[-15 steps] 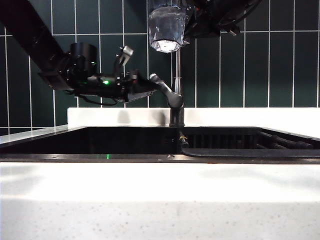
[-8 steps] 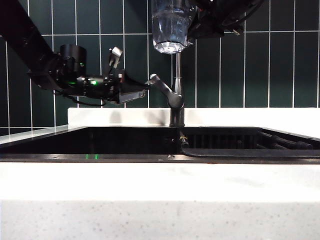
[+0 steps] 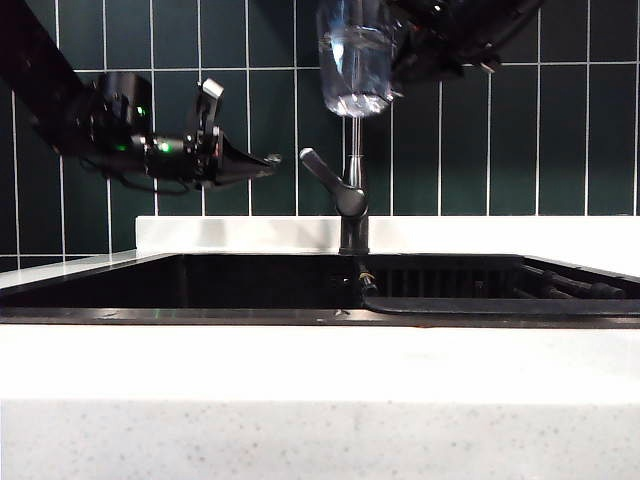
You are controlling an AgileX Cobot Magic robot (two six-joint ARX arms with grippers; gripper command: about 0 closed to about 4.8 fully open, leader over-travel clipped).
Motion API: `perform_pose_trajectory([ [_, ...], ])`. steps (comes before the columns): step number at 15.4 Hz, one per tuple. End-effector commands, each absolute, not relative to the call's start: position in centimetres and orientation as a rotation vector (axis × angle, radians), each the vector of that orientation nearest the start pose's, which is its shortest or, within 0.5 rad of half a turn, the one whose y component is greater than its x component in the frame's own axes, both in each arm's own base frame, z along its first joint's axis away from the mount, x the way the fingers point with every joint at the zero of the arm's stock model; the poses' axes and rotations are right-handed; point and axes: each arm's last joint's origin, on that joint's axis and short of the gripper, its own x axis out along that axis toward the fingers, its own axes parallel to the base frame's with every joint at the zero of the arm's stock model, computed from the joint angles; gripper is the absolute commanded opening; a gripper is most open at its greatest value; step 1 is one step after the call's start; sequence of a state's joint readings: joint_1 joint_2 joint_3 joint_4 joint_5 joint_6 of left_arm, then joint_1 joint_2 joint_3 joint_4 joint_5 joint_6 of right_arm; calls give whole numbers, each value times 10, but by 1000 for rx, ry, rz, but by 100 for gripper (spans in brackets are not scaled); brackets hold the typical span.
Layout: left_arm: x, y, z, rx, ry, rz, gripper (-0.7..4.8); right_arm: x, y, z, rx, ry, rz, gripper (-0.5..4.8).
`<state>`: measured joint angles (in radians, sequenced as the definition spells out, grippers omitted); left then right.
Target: Pick up the mug next to the sink, go to the faucet to get some water, pour the water into the sink, and finally put the mug back to its place.
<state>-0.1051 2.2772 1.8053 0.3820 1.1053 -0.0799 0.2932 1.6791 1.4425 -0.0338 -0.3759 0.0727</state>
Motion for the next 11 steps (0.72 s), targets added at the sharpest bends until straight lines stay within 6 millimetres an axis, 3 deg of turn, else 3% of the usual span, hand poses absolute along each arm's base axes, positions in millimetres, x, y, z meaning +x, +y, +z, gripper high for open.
perform_pose_trajectory([
  [1, 500, -75, 256, -13, 181, -1102, -5, 374, 105, 350, 83, 271, 616, -6],
  [3, 486, -79, 268, 78, 223, -1091, -5, 378, 90, 350, 82, 268, 594, -6],
  [7, 435, -86, 279, 103, 162, -907, -5, 384, 54, 342, 99, 275, 575, -6],
  [11, 376, -97, 295, 92, -32, -745, -5, 378, 27, 309, 102, 217, 560, -6],
])
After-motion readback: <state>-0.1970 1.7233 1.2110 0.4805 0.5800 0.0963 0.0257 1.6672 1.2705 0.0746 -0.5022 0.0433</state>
